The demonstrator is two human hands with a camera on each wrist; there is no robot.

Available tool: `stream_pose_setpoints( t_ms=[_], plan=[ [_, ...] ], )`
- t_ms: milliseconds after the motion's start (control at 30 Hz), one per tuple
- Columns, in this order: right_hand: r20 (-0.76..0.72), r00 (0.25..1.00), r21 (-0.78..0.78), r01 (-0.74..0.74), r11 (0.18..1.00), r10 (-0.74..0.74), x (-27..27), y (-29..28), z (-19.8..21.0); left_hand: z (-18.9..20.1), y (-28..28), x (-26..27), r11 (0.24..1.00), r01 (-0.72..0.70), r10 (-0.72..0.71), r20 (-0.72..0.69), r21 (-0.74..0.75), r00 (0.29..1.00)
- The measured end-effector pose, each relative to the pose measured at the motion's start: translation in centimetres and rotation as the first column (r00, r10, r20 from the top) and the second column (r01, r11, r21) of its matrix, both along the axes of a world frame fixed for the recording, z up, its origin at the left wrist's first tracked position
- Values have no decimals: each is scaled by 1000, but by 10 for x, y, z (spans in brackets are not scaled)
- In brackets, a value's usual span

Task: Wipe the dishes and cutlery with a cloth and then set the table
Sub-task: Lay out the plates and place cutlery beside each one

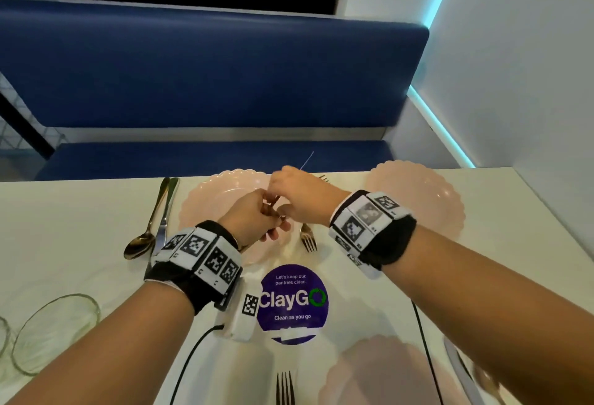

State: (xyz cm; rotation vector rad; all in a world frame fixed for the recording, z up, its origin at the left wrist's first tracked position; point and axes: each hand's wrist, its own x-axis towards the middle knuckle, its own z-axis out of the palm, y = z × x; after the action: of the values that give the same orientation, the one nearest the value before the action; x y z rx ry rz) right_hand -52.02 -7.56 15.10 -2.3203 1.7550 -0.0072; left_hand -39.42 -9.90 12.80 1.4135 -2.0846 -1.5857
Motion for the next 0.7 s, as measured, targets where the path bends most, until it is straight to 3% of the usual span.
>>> stream_pose_setpoints(
  t_ms=[133,267,400,500,700],
  plan=[
    [-3,998,88,57,995,-56,-16,12,5,9,1,-14,983,183,-181,83,-14,980],
    [-136,974,42,185,982,-178,-66,23,16,13,-1,-20,952,306,-304,200,25,931],
    [61,892,-3,449,894,-448,-119,32,25,6,-12,-15,986,166,-164,204,4,965],
    [233,774,110,581,807,-589,-127,29,0,3,-18,-15,1000,-22,24,111,-22,994],
    [150,657,320,674,665,-739,-128,1,-85,-1,-7,-24,980,-200,200,8,25,980]
  ],
)
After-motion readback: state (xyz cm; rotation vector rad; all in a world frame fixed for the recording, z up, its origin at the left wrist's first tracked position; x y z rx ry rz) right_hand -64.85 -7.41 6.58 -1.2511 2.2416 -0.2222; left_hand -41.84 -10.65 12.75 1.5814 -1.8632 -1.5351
